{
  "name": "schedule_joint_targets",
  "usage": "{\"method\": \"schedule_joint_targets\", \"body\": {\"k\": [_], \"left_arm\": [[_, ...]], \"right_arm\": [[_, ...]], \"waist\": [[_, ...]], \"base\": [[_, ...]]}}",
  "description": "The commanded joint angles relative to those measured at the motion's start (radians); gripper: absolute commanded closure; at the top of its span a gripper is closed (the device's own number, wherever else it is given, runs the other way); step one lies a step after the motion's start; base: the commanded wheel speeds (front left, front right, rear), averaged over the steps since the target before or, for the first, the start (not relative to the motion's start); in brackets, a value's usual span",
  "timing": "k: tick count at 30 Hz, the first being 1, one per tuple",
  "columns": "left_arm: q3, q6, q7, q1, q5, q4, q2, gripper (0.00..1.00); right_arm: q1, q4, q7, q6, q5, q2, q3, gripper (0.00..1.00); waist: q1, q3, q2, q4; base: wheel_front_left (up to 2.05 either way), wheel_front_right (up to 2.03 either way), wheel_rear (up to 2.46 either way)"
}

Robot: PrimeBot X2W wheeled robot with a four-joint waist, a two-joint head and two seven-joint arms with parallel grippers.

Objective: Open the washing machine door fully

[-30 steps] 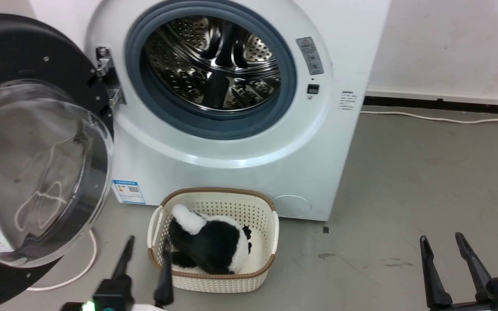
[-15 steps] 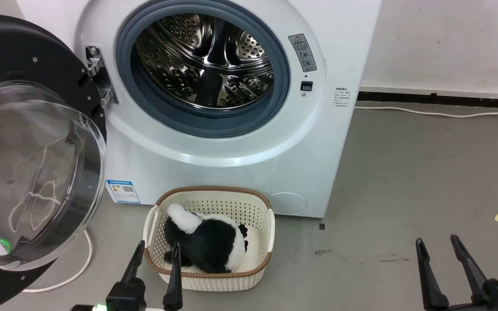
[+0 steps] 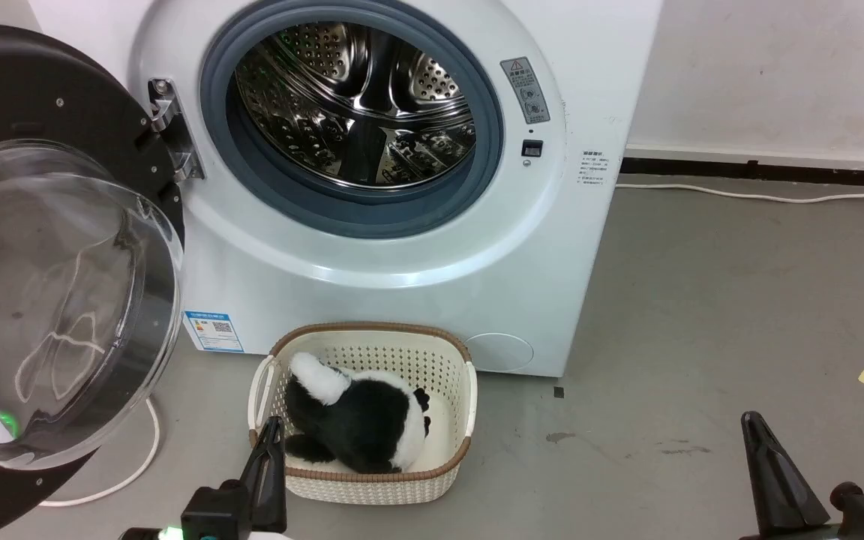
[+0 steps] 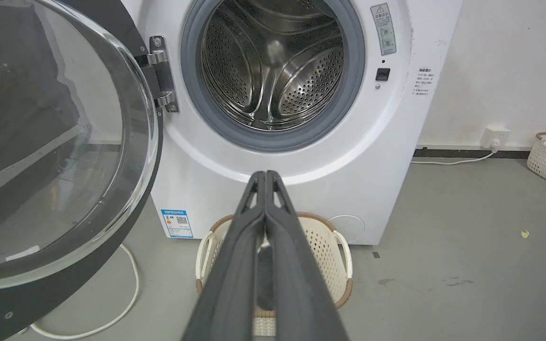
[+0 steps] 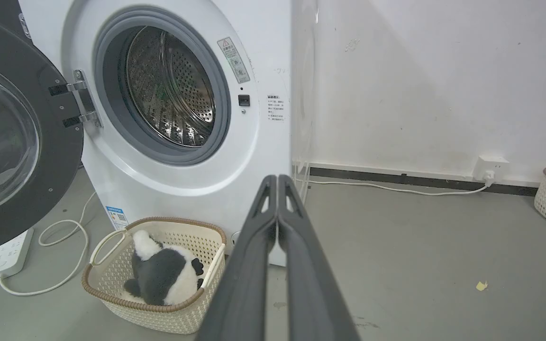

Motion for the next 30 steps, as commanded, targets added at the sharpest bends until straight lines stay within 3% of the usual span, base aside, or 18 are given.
{"method": "schedule_joint_targets", "body": {"k": [1, 30], "left_arm": [[0.006, -0.004, 0.005, -0.004, 0.006, -0.005, -0.002, 1.00], [0.048, -0.034, 0.069, -0.019, 0.033, -0.032, -0.014, 1.00]], "right_arm": [[-0.007, 0.000, 0.003, 0.000, -0.002, 0.000, 0.003, 1.00], [-0.042, 0.000, 0.066, 0.000, -0.025, 0.001, 0.025, 1.00]], "waist": [[0.0000, 0.000, 0.0000, 0.000], [0.0000, 0.007, 0.0000, -0.010]], "base": [[0.00, 0.00, 0.00], [0.00, 0.00, 0.00]]}}
